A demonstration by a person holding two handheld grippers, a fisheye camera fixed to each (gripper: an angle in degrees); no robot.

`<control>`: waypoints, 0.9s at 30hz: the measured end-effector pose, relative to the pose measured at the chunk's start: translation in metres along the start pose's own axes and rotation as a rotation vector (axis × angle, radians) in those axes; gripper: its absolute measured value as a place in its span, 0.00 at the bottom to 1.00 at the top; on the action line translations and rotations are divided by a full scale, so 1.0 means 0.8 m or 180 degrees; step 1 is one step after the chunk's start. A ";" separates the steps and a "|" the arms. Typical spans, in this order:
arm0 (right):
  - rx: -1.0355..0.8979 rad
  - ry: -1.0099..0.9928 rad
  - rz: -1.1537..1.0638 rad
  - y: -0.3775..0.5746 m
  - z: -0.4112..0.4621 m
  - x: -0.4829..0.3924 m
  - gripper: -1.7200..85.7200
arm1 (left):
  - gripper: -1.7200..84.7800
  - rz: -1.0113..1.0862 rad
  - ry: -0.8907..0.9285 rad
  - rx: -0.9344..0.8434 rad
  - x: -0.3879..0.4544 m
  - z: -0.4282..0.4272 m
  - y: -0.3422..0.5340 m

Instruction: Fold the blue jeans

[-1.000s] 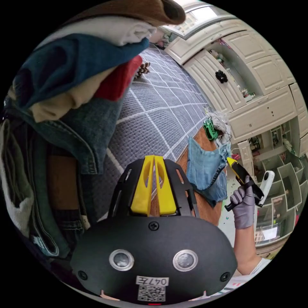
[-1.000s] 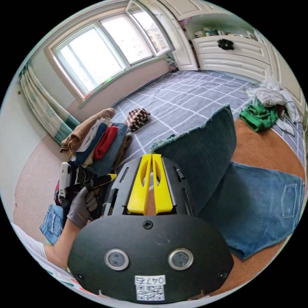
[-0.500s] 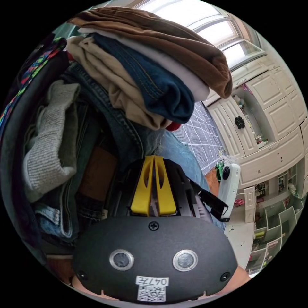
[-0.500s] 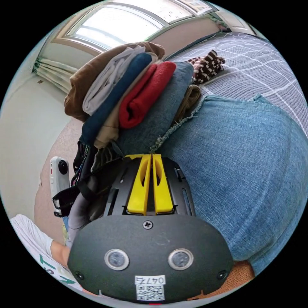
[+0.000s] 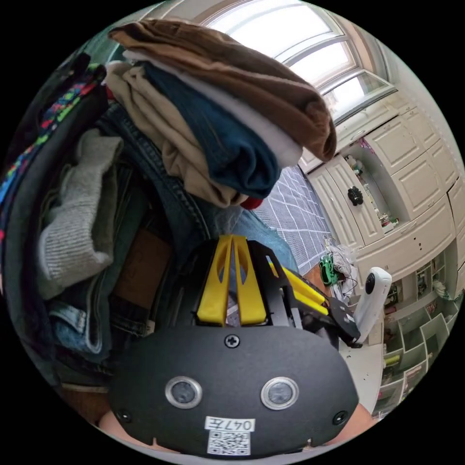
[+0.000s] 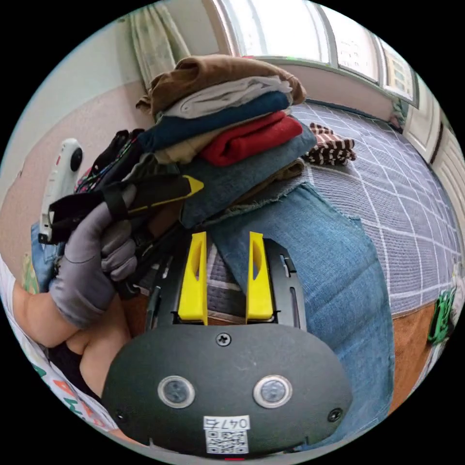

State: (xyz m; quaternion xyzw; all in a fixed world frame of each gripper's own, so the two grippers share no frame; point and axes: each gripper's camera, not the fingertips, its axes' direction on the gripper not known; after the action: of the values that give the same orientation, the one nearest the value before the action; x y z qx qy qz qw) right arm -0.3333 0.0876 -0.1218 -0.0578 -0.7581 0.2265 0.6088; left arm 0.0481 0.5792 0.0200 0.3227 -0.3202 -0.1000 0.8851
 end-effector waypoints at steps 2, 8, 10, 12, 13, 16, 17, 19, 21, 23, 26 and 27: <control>-0.0249 0.0125 -0.0353 -0.022 0.031 -0.035 0.11 | 0.01 0.0063 -0.0062 0.0181 0.005 -0.017 0.010; -0.0322 0.0477 -0.0116 -0.036 0.046 -0.035 0.01 | 0.01 -0.0061 0.0003 0.0009 -0.007 -0.002 0.028; -0.0031 0.0276 0.0187 -0.024 0.004 -0.011 0.01 | 0.01 -0.0116 0.0076 0.0016 -0.010 -0.001 0.032; 0.0394 0.0308 0.0631 0.009 -0.055 0.019 0.01 | 0.01 -0.0101 0.0071 0.0013 -0.004 0.002 0.038; 0.0688 0.0399 0.0989 0.044 -0.099 0.041 0.01 | 0.01 -0.0090 0.0070 0.0007 -0.002 0.004 0.040; 0.1190 0.0650 0.1964 0.170 -0.196 0.089 0.01 | 0.01 -0.0028 0.0129 -0.0028 0.012 0.013 0.047; 0.1240 0.0799 0.2298 0.224 -0.222 0.100 0.01 | 0.01 -0.0012 0.0173 -0.0053 0.016 0.019 0.050; 0.1003 0.1033 0.2799 0.297 -0.247 0.112 0.03 | 0.01 -0.0016 0.0242 -0.0115 0.022 0.029 0.053; 0.0624 0.1331 0.3252 0.354 -0.263 0.117 0.09 | 0.01 -0.0029 0.0299 -0.0174 0.029 0.043 0.057; 0.0680 0.1794 0.3556 0.388 -0.290 0.097 0.12 | 0.01 -0.0008 0.0317 -0.0212 0.036 0.053 0.060; 0.0955 0.2007 0.2935 0.327 -0.293 0.068 0.09 | 0.01 0.0043 0.0317 -0.0252 0.049 0.069 0.063; 0.0957 0.1934 0.2710 0.303 -0.287 0.065 0.09 | 0.01 0.0048 0.0312 -0.0257 0.052 0.075 0.064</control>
State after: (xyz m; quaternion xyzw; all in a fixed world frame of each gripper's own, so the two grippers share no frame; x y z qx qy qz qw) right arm -0.1744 0.3855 -0.1395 -0.3348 -0.4168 0.5321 0.6565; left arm 0.0413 0.5724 0.1086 0.2888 -0.2746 -0.0902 0.9127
